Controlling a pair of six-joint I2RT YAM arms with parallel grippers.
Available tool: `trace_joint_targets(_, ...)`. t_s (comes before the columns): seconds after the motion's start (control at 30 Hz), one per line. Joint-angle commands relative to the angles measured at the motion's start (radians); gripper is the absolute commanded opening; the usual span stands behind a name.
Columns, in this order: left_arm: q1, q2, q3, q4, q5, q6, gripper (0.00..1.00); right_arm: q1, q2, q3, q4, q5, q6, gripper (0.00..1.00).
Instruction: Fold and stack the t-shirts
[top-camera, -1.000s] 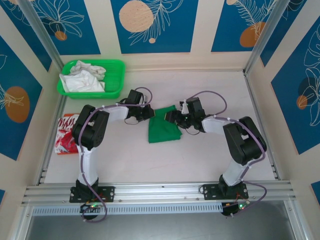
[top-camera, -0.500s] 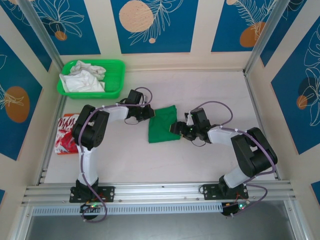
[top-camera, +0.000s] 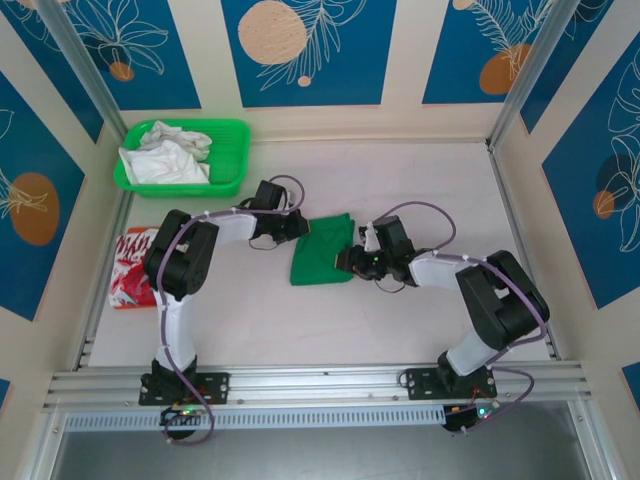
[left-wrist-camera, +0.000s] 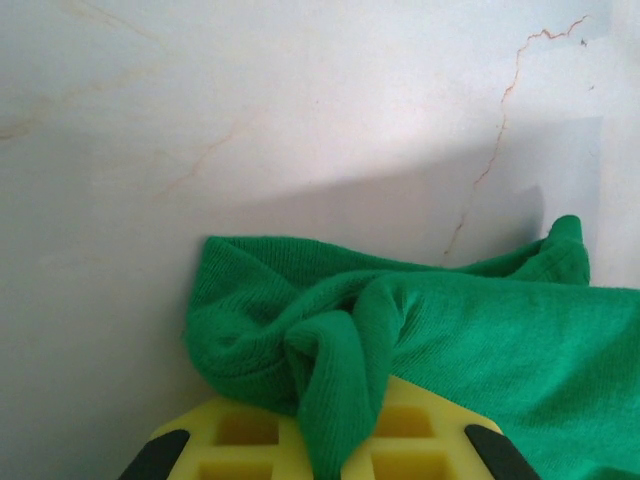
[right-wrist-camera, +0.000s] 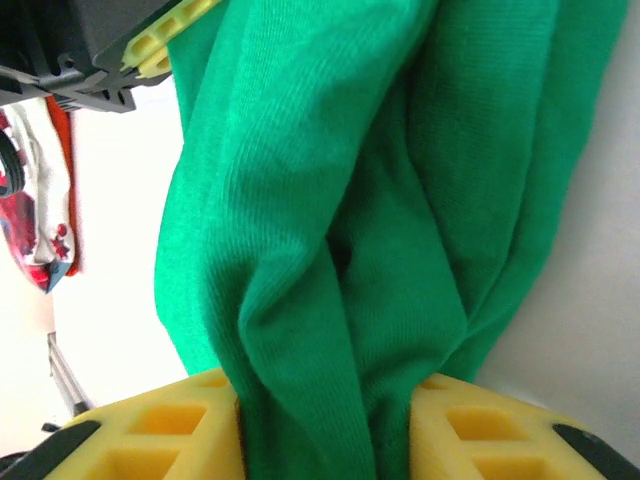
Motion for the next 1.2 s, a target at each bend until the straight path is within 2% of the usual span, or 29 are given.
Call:
trace_joint_targets(0.0,0.006,-0.012,-0.033,-0.028,0.002,0.006,0.07,0.004,0.035,0.026,0.077,-0.1,0.011,0.38)
trace_joint_targets(0.1,0.008,-0.017,-0.04,-0.025,0.001,0.005,0.07,0.003,0.026,0.018,0.097,-0.108,0.001,0.34)
trace_joint_targets(0.27,0.009,-0.024,-0.048,-0.024,0.0,0.009,0.07,-0.01,-0.03,0.013,0.02,-0.063,-0.036,0.34)
trace_joint_targets(0.3,0.01,-0.026,-0.049,-0.024,0.0,0.01,0.07,-0.017,-0.045,0.009,-0.007,-0.042,-0.035,0.37)
trace_joint_targets(0.4,0.011,-0.028,-0.05,-0.023,0.0,0.011,0.07,-0.035,-0.095,-0.018,-0.042,0.014,-0.034,0.58)
trace_joint_targets(0.47,0.012,-0.028,-0.052,-0.021,-0.001,0.011,0.07,-0.041,-0.122,-0.027,-0.057,0.044,-0.04,0.63)
trace_joint_targets(0.53,0.012,-0.026,-0.051,-0.019,0.003,0.009,0.07,-0.042,-0.129,-0.018,-0.064,0.039,-0.05,0.61)
trace_joint_targets(0.77,0.014,-0.036,-0.056,-0.017,0.002,0.009,0.07,-0.017,-0.047,0.019,-0.02,-0.007,-0.031,0.33)
trace_joint_targets(0.87,0.014,-0.045,-0.065,-0.015,0.002,0.01,0.07,-0.017,-0.012,0.016,0.026,-0.036,-0.003,0.34)
trace_joint_targets(0.97,0.016,-0.053,-0.076,-0.013,0.001,0.011,0.07,-0.017,0.015,0.024,0.046,-0.052,0.01,0.47)
trace_joint_targets(1.17,0.019,-0.052,-0.089,-0.001,0.005,0.006,0.07,-0.024,0.099,0.043,0.177,-0.163,0.076,0.44)
